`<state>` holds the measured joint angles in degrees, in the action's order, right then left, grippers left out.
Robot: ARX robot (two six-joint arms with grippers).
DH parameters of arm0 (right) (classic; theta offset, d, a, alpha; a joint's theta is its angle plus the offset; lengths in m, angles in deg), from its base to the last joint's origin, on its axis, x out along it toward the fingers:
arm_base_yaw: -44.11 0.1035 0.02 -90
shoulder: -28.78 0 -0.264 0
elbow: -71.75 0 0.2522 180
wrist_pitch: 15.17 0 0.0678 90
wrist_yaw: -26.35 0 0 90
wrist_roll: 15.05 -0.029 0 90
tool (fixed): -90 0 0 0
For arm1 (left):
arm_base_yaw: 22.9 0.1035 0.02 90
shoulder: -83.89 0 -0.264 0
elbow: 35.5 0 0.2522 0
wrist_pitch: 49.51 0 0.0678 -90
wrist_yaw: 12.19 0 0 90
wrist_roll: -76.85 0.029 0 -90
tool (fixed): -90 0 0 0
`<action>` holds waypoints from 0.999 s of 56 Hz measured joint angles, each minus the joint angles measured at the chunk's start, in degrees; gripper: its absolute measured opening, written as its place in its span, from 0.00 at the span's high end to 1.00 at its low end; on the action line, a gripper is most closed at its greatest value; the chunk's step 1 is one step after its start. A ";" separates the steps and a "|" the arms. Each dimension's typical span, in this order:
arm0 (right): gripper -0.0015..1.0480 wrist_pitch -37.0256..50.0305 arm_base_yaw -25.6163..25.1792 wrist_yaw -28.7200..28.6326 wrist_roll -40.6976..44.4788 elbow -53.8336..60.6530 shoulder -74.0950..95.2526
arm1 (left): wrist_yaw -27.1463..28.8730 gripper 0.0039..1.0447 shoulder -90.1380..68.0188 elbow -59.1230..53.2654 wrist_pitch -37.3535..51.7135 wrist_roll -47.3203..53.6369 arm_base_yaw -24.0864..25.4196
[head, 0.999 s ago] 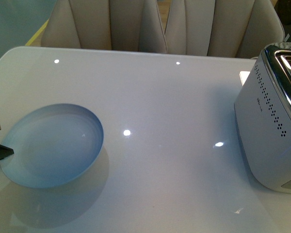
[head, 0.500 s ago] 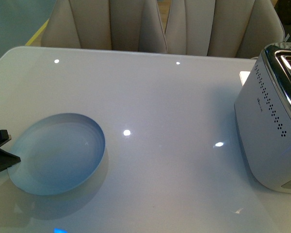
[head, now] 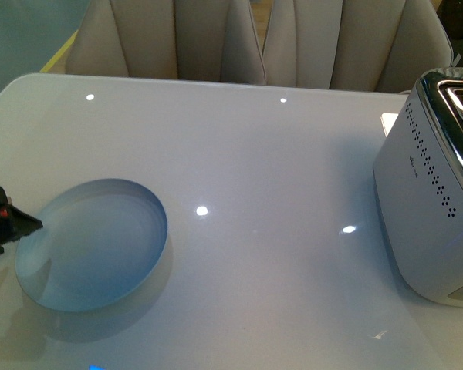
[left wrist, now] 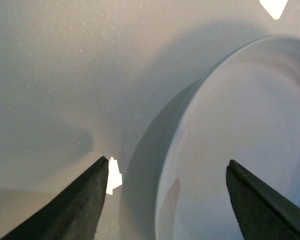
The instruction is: Left arm holds plate, right arm toasts bread
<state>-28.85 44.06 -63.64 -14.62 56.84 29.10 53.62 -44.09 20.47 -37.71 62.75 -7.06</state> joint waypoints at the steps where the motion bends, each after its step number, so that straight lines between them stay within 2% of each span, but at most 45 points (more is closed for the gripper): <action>1: 0.08 0.00 0.00 0.00 0.00 0.00 0.00 | 0.02 0.24 0.90 -0.26 0.17 -0.37 0.00; 9: 0.08 0.00 0.00 0.02 0.00 0.00 0.00 | 0.96 0.05 7.89 -1.77 0.46 -1.64 -0.26; 28: 0.08 0.02 0.00 0.02 0.00 0.00 0.00 | 6.29 0.07 32.15 -3.91 -4.11 -6.43 -5.18; 42: 0.08 0.02 0.00 0.02 0.00 0.00 0.00 | 15.52 0.07 51.65 -3.89 -14.60 -9.27 -12.70; 56: 0.08 0.02 0.00 0.02 0.00 0.00 0.00 | 25.31 0.07 65.51 -1.03 -29.35 -9.81 -23.76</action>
<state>-28.83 44.06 -63.62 -14.62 56.84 29.10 78.93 21.42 19.45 -67.06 52.93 -30.82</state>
